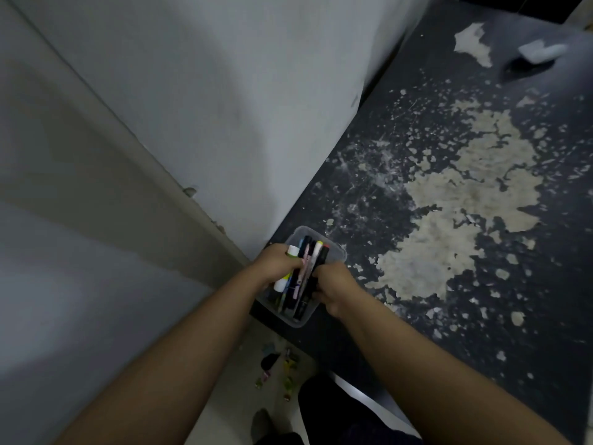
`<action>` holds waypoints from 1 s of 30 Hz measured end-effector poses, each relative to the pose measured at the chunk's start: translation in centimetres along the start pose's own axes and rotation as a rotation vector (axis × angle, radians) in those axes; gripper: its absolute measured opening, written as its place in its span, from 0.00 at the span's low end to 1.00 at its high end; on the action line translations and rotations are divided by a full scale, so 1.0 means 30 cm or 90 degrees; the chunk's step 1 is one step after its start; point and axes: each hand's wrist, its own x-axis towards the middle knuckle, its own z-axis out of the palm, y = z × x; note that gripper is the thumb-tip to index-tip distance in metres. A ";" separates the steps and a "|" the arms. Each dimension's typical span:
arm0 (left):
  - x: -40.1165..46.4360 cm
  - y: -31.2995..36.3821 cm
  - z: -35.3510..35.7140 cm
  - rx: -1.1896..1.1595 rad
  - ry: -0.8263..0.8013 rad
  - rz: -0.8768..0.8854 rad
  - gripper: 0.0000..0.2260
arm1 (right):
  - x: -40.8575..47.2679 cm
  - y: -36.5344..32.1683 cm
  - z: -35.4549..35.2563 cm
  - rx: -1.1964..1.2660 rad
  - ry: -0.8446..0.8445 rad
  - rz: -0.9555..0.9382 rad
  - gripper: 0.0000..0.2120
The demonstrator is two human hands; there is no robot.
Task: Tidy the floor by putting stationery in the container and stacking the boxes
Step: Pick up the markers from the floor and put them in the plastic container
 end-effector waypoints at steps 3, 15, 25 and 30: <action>0.011 -0.017 -0.003 0.042 -0.020 0.046 0.07 | 0.010 0.001 -0.003 -0.096 0.015 -0.023 0.18; 0.030 -0.044 0.032 0.293 0.088 0.124 0.12 | 0.041 0.004 -0.087 -0.258 0.164 -0.014 0.19; 0.052 -0.050 0.068 0.213 -0.047 0.169 0.35 | 0.080 0.018 -0.113 -0.132 0.115 -0.027 0.08; 0.052 -0.065 0.047 0.196 -0.066 0.173 0.39 | 0.062 0.030 -0.120 -0.176 0.032 -0.055 0.24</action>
